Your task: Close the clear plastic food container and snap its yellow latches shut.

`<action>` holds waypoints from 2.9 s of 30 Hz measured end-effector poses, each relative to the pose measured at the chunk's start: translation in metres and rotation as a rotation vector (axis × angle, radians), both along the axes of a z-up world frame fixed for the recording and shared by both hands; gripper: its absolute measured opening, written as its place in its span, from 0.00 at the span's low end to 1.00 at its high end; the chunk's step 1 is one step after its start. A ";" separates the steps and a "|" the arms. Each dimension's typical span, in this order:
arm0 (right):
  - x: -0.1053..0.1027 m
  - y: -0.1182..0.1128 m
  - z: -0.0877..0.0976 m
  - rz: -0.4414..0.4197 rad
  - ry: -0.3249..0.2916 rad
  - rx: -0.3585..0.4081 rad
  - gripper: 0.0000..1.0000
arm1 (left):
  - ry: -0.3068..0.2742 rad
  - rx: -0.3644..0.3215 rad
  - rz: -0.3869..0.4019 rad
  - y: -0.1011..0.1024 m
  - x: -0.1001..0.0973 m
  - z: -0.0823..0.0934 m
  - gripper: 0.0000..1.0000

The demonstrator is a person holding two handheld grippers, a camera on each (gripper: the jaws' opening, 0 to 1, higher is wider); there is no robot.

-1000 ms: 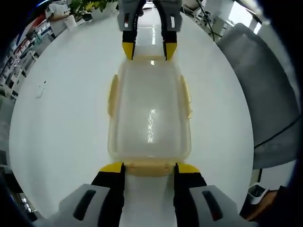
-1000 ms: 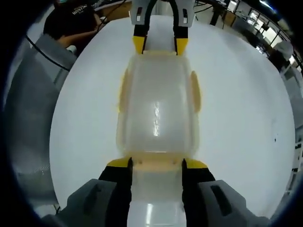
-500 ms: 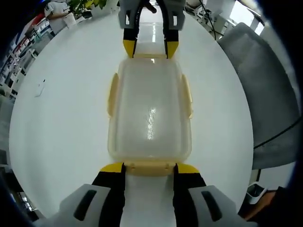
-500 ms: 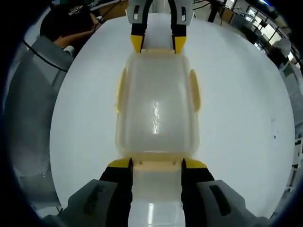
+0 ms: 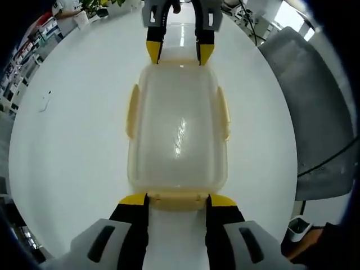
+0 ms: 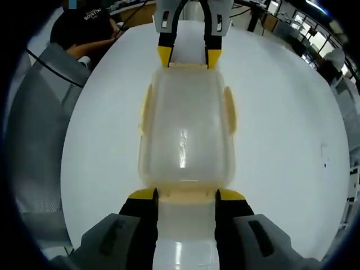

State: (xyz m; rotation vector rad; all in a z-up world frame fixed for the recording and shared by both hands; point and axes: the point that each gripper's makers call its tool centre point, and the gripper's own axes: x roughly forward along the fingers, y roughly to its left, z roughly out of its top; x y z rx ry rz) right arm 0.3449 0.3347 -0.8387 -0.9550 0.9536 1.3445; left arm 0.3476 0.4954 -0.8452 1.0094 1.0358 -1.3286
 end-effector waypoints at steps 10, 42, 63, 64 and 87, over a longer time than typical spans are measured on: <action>-0.004 -0.010 0.024 0.017 -0.017 0.027 0.36 | -0.018 -0.034 0.021 -0.011 -0.006 0.030 0.33; -0.010 -0.095 0.077 -0.013 -0.065 0.040 0.36 | -0.060 -0.092 -0.004 -0.100 -0.007 0.078 0.33; -0.015 -0.174 0.078 -0.045 -0.055 -0.012 0.36 | -0.059 -0.087 -0.019 -0.177 -0.006 0.074 0.33; -0.014 -0.177 0.078 -0.045 -0.054 -0.012 0.36 | -0.056 -0.083 -0.017 -0.180 -0.006 0.074 0.33; -0.011 -0.246 0.062 -0.068 -0.039 -0.060 0.36 | -0.033 -0.090 -0.029 -0.247 -0.002 0.069 0.33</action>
